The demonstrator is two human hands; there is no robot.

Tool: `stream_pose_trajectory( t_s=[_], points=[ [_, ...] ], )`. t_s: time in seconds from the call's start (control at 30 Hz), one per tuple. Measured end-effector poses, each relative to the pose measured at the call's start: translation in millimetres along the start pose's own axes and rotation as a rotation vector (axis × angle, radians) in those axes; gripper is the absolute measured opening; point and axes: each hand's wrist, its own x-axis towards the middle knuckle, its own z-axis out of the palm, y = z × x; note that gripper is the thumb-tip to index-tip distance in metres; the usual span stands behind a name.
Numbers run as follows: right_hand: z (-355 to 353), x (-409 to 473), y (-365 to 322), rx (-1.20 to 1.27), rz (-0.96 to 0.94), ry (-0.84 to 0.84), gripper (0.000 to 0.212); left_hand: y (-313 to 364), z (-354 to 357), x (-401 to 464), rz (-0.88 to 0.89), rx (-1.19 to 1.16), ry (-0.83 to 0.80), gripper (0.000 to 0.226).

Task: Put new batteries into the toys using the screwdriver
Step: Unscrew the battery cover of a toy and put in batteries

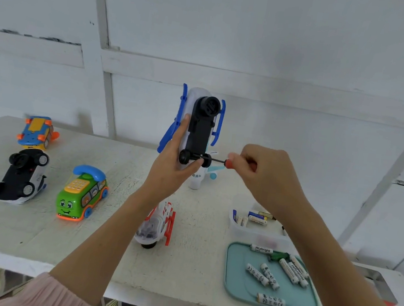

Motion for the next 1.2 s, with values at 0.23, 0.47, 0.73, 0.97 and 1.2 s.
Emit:
stream_pose_trajectory(
  t_s=[0.23,0.47,0.73,0.97,1.2],
  points=[
    [-9.2,9.2,-5.5,0.161,-0.129,0.006,0.024,0.4,3.5,-4.3,-0.008,0.001,-0.045,0.086],
    [-5.3,10.9,-1.0,0.007,-0.099,0.011,0.039,-2.8,4.7,1.1,-0.025,-0.116,-0.036,0.085],
    [-7.9,12.6,-1.4,0.150,-0.210,0.029,0.013,-3.8,7.8,1.3,-0.027,-0.155,-0.054,0.086],
    [-5.2,17.8,2.3,-0.107,-0.108,-0.001,0.040,-5.2,9.6,5.3,-0.003,-0.173,-0.030,0.079],
    [-8.8,19.6,4.2,0.107,-0.276,0.030,0.012,-2.4,8.8,4.9,-0.016,-0.179,-0.050,0.076]
  ],
)
